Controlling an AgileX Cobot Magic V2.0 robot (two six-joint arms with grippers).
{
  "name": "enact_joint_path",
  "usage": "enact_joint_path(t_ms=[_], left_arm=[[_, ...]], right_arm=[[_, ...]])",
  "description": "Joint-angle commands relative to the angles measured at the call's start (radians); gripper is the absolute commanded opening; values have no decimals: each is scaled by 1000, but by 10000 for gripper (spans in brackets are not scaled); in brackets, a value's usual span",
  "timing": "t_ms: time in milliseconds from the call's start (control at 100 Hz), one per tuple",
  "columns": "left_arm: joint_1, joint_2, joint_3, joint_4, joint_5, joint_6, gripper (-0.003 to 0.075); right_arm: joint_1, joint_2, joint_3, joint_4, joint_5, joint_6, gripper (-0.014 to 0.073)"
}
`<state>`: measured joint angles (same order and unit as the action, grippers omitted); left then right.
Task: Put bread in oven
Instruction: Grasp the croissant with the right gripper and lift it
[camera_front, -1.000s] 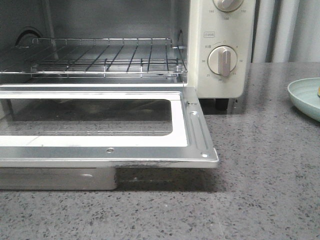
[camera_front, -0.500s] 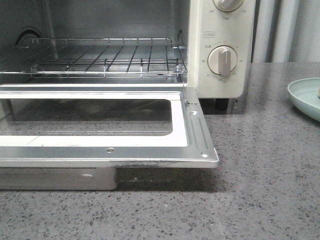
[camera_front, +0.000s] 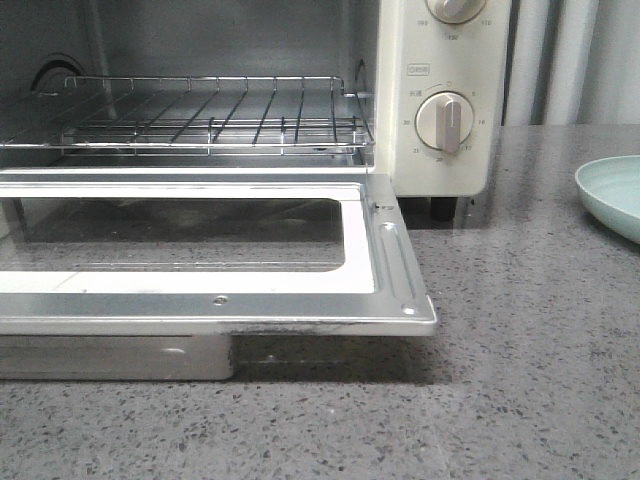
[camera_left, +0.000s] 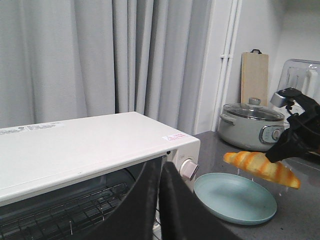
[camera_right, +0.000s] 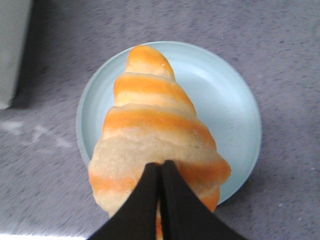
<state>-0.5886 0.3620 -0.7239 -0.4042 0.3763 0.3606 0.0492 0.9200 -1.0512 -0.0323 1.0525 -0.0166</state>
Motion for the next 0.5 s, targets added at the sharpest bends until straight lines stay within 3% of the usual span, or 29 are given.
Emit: enact_joint_path(t_ms=[0,290,490], left_arm=[[-2,8,-31,-23,-80,-8,-21],[-2,8,-31,-28,-125,-8,-21],[-2,8,-31,-45,-129,-8,-21]], right_arm=[[-3,-53,-45,72,20,-77,-74],[79,-191,-55,329,125,-247,-67],[163,-214,-55,427,160,-326,-67]])
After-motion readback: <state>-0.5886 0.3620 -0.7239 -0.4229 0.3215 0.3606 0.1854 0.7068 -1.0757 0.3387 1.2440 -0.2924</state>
